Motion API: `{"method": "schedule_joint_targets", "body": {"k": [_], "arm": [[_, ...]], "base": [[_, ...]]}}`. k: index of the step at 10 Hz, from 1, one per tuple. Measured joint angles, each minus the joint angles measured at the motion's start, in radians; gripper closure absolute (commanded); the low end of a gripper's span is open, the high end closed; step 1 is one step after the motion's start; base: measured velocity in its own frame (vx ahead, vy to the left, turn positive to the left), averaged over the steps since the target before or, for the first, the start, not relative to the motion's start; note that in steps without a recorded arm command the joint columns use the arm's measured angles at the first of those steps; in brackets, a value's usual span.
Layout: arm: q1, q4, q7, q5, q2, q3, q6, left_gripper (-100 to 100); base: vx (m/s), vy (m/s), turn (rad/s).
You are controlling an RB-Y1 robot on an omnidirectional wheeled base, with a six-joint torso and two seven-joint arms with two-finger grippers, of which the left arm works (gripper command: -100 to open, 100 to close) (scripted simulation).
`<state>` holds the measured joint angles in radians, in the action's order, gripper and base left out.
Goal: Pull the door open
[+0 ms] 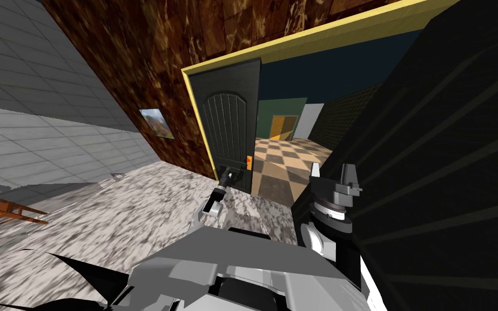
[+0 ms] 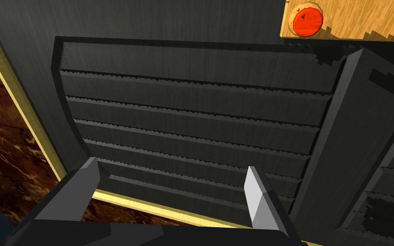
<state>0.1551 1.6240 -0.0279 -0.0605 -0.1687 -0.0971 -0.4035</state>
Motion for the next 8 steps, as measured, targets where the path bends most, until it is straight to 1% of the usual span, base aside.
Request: {"method": "schedule_joint_targets", "body": {"k": [1,5,6,7,8], "arm": [[-0.013,-0.019,-0.004,-0.003,-0.002,-0.002,0.010,-100],[-0.059,-0.115,-0.031,-0.015,-0.020,-0.009,0.027,-100],[-0.070,-0.136,-0.035,-0.017,-0.022,-0.011,0.033,-100],[-0.074,-0.146,-0.041,-0.020,-0.027,-0.014,0.042,-100],[-0.083,-0.168,-0.045,-0.022,-0.027,-0.016,0.046,-100]], "base": [[0.103,-0.030,-0.062],[0.107,-0.024,-0.063],[0.100,-0.032,-0.058],[0.092,-0.027,-0.054],[0.096,-0.023,-0.058]]}}
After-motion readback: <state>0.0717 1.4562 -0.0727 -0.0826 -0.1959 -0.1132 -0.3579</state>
